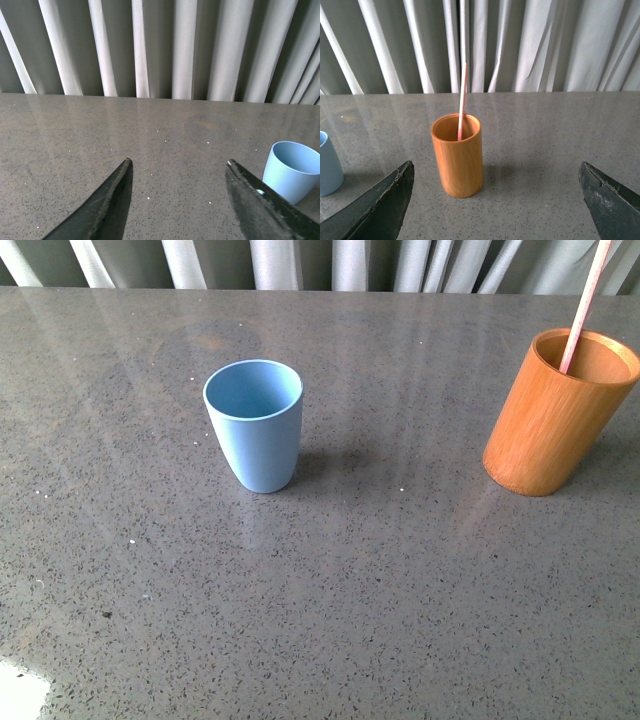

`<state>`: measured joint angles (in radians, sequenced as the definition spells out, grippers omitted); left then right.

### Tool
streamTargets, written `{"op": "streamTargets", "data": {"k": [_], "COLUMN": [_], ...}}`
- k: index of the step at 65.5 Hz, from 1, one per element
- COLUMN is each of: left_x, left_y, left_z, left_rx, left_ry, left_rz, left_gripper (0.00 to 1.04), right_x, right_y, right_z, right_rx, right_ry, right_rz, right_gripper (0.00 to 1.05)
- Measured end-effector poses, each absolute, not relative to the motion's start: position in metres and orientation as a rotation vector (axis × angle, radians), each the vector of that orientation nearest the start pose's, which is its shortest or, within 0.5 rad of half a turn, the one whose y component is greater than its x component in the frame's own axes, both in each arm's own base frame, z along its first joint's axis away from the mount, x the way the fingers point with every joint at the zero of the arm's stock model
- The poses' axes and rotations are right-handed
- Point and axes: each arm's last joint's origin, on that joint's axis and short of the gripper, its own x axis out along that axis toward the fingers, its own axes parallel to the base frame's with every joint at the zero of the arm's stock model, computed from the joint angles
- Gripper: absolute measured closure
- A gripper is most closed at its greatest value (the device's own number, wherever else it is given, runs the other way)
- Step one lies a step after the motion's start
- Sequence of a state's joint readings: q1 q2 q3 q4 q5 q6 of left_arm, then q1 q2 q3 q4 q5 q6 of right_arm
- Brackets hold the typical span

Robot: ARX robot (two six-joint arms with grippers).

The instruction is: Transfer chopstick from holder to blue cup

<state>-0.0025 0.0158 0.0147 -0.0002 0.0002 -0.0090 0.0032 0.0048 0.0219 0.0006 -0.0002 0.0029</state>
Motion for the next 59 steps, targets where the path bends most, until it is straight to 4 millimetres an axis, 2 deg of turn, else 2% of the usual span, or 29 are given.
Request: {"op": "streamTargets", "data": {"k": [8, 20, 28, 31, 47, 59], "left_x": [0.098, 0.098, 0.098, 0.098, 0.098, 0.098], "left_y": [0.000, 0.000, 0.000, 0.000, 0.000, 0.000], "left_z": [0.167, 0.167, 0.167, 0.167, 0.167, 0.167], "left_rx": [-0.008, -0.007, -0.007, -0.007, -0.007, -0.007], "left_ry": [0.001, 0.002, 0.001, 0.002, 0.002, 0.002], "left_rz": [-0.003, -0.003, -0.003, -0.003, -0.002, -0.003], "left_gripper": [0.08, 0.09, 0.09, 0.09, 0.09, 0.09], "right_x": [0.097, 0.097, 0.102, 0.107, 0.147, 0.192], "right_y": [0.000, 0.000, -0.001, -0.001, 0.002, 0.015], "right_z": [0.171, 0.171, 0.169, 0.170, 0.208, 0.224], "right_rx": [0.003, 0.007, 0.048, 0.051, 0.056, 0.043], "right_ry": [-0.018, -0.009, 0.436, 0.480, 0.418, 0.402], "right_rz": [0.003, -0.002, -0.057, -0.056, -0.017, 0.048], "right_gripper": [0.09, 0.09, 0.09, 0.09, 0.09, 0.09]}}
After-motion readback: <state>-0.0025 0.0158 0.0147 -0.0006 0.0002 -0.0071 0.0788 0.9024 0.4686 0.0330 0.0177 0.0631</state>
